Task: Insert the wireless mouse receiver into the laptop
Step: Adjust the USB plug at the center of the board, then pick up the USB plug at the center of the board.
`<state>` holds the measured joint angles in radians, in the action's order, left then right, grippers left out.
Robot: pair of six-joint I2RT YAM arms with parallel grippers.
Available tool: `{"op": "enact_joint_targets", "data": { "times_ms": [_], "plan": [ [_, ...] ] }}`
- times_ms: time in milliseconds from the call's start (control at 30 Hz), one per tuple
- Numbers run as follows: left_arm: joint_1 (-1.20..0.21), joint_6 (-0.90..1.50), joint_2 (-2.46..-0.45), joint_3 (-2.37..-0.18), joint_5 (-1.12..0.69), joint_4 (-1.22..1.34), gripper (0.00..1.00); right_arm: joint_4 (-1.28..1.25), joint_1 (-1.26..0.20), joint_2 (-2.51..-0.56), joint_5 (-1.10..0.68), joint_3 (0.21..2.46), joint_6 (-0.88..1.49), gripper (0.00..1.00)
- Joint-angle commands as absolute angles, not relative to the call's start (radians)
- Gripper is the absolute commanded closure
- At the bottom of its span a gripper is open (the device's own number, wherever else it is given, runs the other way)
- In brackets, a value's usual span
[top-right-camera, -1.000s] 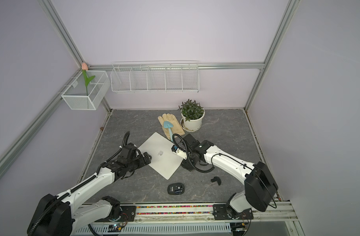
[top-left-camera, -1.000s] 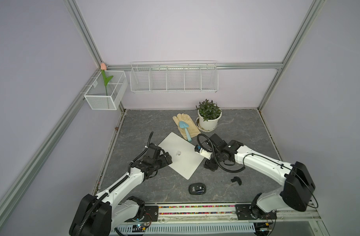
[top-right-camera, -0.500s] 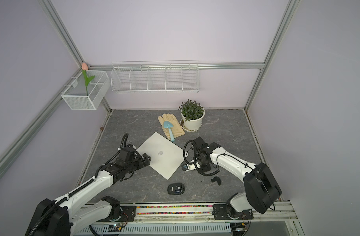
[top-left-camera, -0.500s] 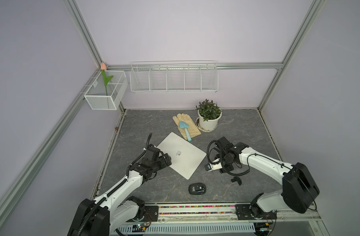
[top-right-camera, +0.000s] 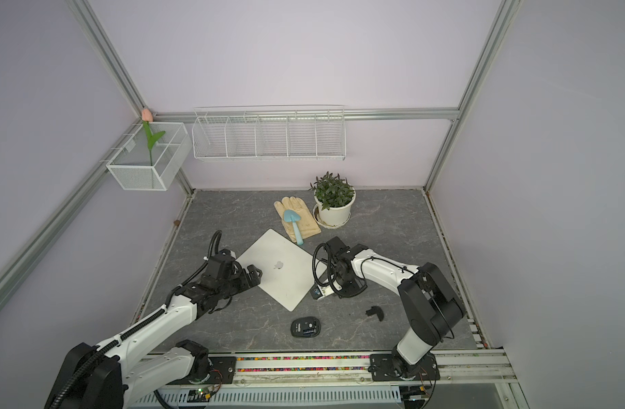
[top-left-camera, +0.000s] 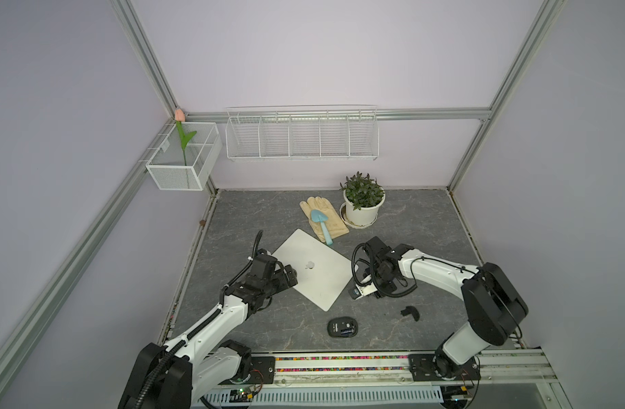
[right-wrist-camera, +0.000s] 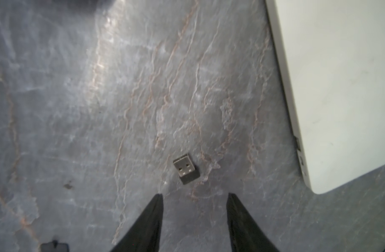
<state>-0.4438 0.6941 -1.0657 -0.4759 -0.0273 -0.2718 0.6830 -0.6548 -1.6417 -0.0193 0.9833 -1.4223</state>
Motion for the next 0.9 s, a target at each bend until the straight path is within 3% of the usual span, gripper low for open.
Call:
{"op": "enact_joint_targets", "data": {
  "times_ms": [0,867],
  "plan": [
    [-0.436,0.676,-1.069,-0.462,-0.029,-0.263,0.01,0.665,-0.667,-1.669,-0.029,1.002,-1.468,0.5],
    [-0.42,0.666,-1.023,-0.425,-0.029,-0.276,0.01,0.709,-0.688,-1.7,-0.034,0.987,-1.392,0.65]
  ]
}}
